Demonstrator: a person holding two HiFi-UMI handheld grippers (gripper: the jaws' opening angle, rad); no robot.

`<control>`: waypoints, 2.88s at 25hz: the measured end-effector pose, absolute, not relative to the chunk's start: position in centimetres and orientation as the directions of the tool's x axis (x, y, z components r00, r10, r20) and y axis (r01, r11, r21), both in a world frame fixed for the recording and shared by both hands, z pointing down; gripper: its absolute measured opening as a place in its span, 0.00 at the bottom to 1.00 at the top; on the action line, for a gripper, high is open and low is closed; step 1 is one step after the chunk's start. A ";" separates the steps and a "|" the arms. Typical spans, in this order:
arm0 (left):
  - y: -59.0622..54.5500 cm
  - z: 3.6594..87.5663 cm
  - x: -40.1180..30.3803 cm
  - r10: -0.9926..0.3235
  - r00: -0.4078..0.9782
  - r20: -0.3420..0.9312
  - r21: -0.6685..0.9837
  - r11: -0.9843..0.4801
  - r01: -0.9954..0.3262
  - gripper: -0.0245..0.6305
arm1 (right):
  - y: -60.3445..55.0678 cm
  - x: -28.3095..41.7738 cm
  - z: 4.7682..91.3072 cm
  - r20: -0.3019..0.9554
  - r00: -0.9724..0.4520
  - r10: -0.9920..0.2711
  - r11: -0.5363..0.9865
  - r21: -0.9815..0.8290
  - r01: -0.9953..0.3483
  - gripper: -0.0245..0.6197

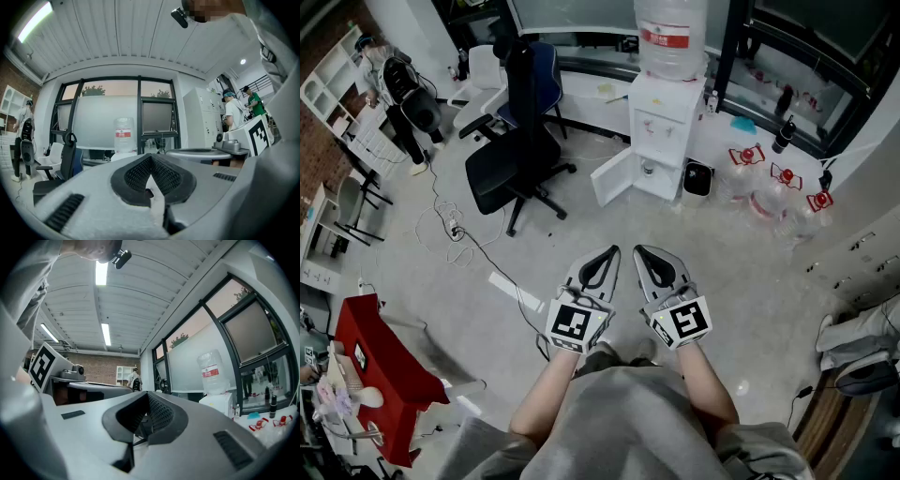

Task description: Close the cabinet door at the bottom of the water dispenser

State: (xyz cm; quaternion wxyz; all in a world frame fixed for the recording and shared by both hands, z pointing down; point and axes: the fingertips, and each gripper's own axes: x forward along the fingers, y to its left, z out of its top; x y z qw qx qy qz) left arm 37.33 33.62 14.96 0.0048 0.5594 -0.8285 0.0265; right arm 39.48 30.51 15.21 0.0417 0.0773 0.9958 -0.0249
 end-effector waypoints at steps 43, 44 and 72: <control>36.4 20.6 16.8 -0.941 -0.310 0.135 0.085 0.323 -0.943 0.05 | 31.8 19.6 20.1 0.023 -0.995 0.095 0.986 -0.141 0.091 0.05; 35.8 20.8 16.1 -0.940 -0.310 0.142 0.088 0.324 -0.942 0.05 | 31.1 18.8 20.2 0.026 -0.995 0.097 0.985 -0.147 0.092 0.05; 25.8 25.4 -0.3 -0.939 -0.250 0.235 0.108 0.280 -0.954 0.05 | 19.7 3.4 25.4 0.107 -0.993 0.048 0.971 -0.238 0.021 0.05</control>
